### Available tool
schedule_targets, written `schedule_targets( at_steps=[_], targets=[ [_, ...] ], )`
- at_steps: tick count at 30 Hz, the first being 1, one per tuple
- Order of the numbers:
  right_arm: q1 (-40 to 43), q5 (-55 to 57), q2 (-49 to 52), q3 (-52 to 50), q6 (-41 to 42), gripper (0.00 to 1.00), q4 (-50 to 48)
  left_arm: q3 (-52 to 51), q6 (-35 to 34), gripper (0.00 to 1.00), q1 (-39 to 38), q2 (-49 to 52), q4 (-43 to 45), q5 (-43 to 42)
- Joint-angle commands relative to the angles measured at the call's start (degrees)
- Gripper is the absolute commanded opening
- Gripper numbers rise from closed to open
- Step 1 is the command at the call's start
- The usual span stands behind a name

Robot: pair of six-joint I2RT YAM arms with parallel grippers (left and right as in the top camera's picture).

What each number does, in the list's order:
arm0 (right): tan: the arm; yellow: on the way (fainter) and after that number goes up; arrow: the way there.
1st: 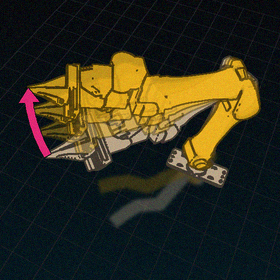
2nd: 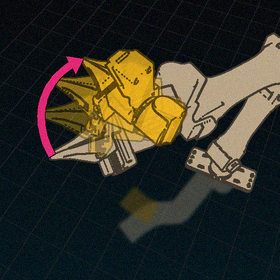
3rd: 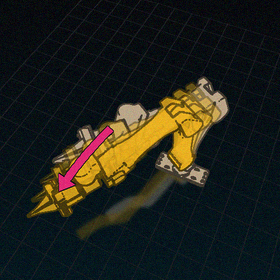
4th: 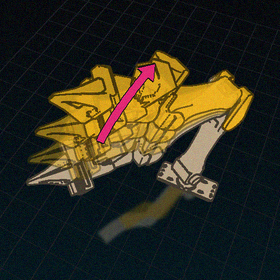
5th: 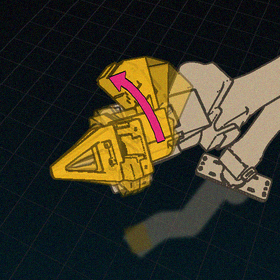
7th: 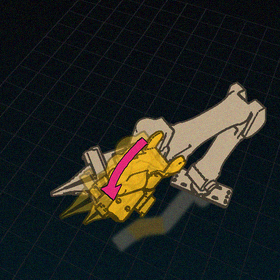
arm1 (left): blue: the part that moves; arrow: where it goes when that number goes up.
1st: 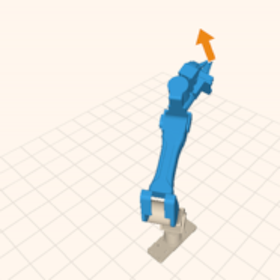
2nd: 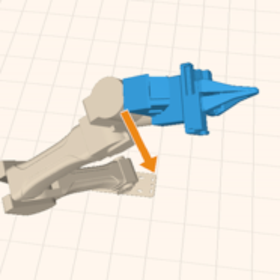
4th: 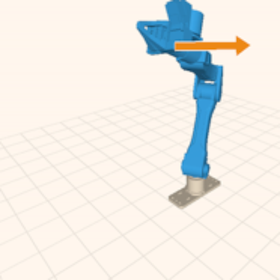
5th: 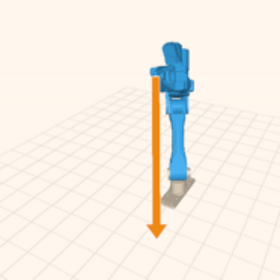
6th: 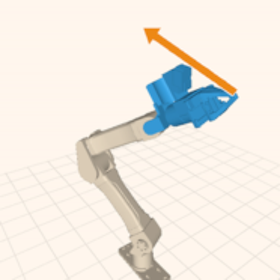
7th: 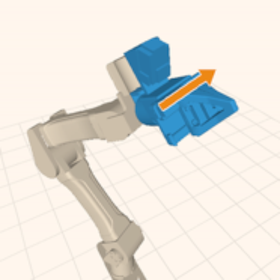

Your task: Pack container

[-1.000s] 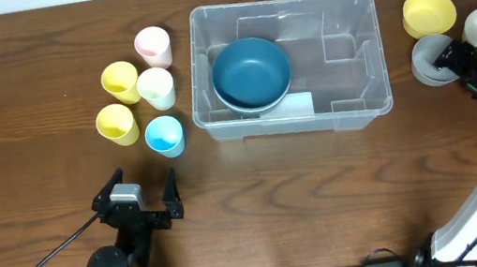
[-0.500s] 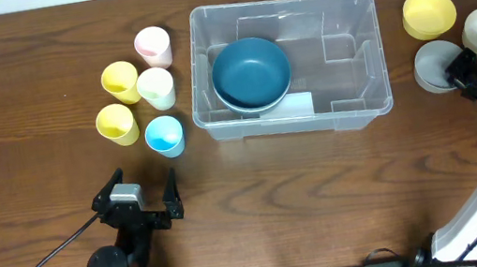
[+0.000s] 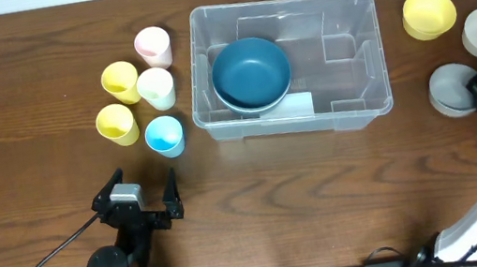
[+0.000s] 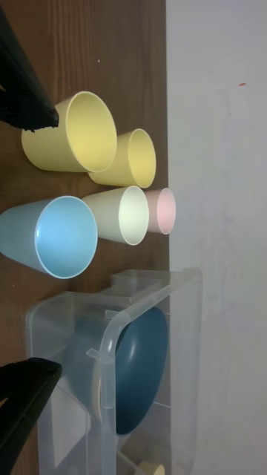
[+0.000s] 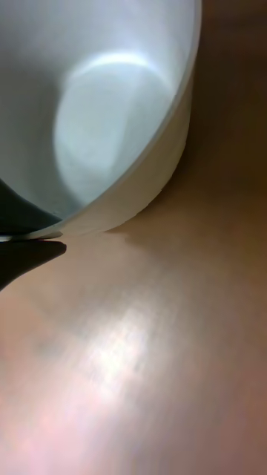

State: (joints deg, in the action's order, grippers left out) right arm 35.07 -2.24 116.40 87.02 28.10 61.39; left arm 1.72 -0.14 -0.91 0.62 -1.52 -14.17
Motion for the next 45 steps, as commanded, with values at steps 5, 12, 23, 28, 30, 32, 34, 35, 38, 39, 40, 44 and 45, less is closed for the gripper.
schedule_targets(
  at_steps=[5,12,23,28,30,32,34,35,38,39,40,44,45],
  targets=[
    [3.43,-6.34,-11.56,18.64,-1.14,0.01,9.62,-1.49,0.35,0.98,0.24,-0.39,-1.16,0.07],
    [-3.3,-20.24,-25.0,30.56,0.44,0.01,9.14,-1.49,0.35,0.98,0.24,-0.39,-1.16,0.04],
    [-32.52,1.64,-24.46,25.97,1.31,0.02,10.99,-1.49,0.35,0.98,0.24,-0.39,-1.16,0.04],
    [-37.38,1.11,-16.92,23.78,1.51,0.02,10.19,-1.49,0.35,0.98,0.24,-0.39,-1.16,0.04],
    [-38.58,0.31,-13.73,23.78,1.46,0.01,10.16,-1.49,0.35,0.98,0.24,-0.39,-1.16,0.04],
    [-39.65,-0.2,-10.91,23.78,1.49,0.01,10.03,-1.49,0.35,0.98,0.24,-0.39,-1.16,0.04],
    [-40.79,-0.17,-8.07,23.78,1.7,0.01,9.68,-1.49,0.35,0.98,0.24,-0.39,-1.16,0.04],
    [-41.13,-0.2,-7.19,23.78,1.79,0.01,9.46,-1.49,0.35,0.98,0.24,-0.39,-1.16,0.07],
    [-41.9,-0.17,-4.15,23.78,2.99,0.01,9.07,-1.49,0.35,0.98,0.24,-0.39,-1.16,0.04],
    [-41.94,-0.2,-3.3,23.78,3.67,0.01,9.07,-1.49,0.35,0.98,0.24,-0.39,-1.16,0.04],
    [-41.94,-0.17,-2.47,23.78,4.15,0.01,9.07,-1.49,0.35,0.98,0.24,-0.39,-1.16,0.04],
    [-41.88,-0.15,0.83,23.78,4.24,0.01,8.37,-1.49,0.35,0.98,0.24,-0.39,-1.16,0.04],
    [-41.88,-0.15,1.55,23.78,4.24,0.01,8.02,-1.49,0.35,0.98,0.24,-0.39,-1.16,0.04]
  ],
)
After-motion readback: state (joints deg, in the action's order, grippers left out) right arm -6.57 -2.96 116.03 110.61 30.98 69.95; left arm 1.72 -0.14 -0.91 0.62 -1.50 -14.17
